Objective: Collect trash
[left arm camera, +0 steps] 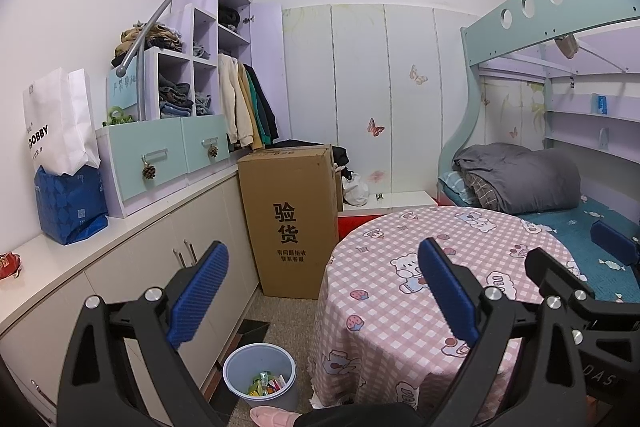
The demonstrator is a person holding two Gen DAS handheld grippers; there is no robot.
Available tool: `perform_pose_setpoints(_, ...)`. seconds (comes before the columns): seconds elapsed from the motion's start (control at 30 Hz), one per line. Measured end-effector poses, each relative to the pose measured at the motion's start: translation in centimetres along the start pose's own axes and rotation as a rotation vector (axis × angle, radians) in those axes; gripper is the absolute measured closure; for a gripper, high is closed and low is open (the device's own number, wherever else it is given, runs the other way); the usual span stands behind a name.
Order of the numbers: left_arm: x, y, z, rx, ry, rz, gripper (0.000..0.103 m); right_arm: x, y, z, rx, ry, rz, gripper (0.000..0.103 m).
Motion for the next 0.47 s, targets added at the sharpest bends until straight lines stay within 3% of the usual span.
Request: perform_pose_setpoints(0.47,-0.6,0.7,3.6,-0.051,-0.020,0.002,0.009,-0.6,1.1,4.6,-0.080,-0.002,0.015,0.007)
Point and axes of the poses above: each gripper's, at about its wrist camera, not at the fingertips, and z roughly the way its jaws point, x to its right, y to its underside, the point moved 5 cm from there along z, roughly the way its jaws point, and after that the axes turned 11 degrees about y, right-handed, at the moved point
